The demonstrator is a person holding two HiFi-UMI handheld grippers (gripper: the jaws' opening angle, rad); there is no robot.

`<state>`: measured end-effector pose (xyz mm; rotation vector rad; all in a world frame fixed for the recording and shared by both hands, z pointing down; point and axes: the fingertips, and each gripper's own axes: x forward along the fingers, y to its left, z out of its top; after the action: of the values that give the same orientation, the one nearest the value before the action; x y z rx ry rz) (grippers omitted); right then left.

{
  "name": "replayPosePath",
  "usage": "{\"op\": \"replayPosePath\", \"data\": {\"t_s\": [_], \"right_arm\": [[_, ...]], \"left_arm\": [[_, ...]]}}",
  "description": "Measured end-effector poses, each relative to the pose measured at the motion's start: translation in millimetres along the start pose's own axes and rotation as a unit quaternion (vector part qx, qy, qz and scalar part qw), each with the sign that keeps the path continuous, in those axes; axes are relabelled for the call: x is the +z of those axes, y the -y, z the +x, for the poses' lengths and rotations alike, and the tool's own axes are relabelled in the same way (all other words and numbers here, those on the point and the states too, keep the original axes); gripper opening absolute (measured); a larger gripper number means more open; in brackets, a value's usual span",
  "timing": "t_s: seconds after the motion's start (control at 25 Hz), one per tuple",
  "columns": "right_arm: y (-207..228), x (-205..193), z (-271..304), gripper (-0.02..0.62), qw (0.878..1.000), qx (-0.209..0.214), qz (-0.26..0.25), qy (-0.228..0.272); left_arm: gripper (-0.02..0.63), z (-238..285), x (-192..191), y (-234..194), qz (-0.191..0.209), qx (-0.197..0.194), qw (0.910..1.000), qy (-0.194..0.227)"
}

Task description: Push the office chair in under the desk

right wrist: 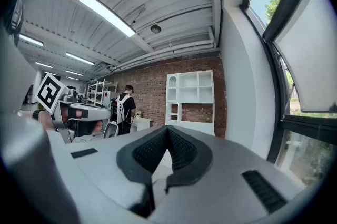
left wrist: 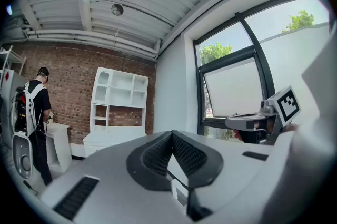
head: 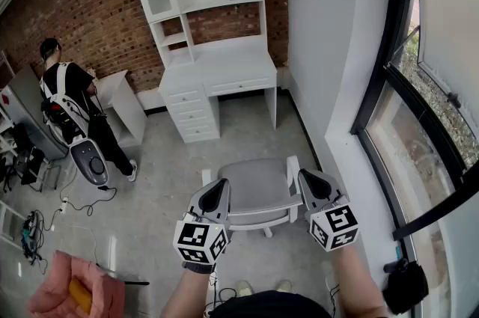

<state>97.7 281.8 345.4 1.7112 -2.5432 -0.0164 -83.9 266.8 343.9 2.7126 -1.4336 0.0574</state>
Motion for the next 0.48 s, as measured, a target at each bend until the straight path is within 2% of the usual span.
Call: {"op": "replayPosePath", "data": {"t_s": [0.48], "right_arm": [[-3.4, -2.2, -9.3, 0.003, 1.000, 0.007, -0.001, 0.000]], "left_arm": [[0.006, -6.9, -5.0, 7.4, -0.004, 0.000, 1.0000, -0.001]]}}
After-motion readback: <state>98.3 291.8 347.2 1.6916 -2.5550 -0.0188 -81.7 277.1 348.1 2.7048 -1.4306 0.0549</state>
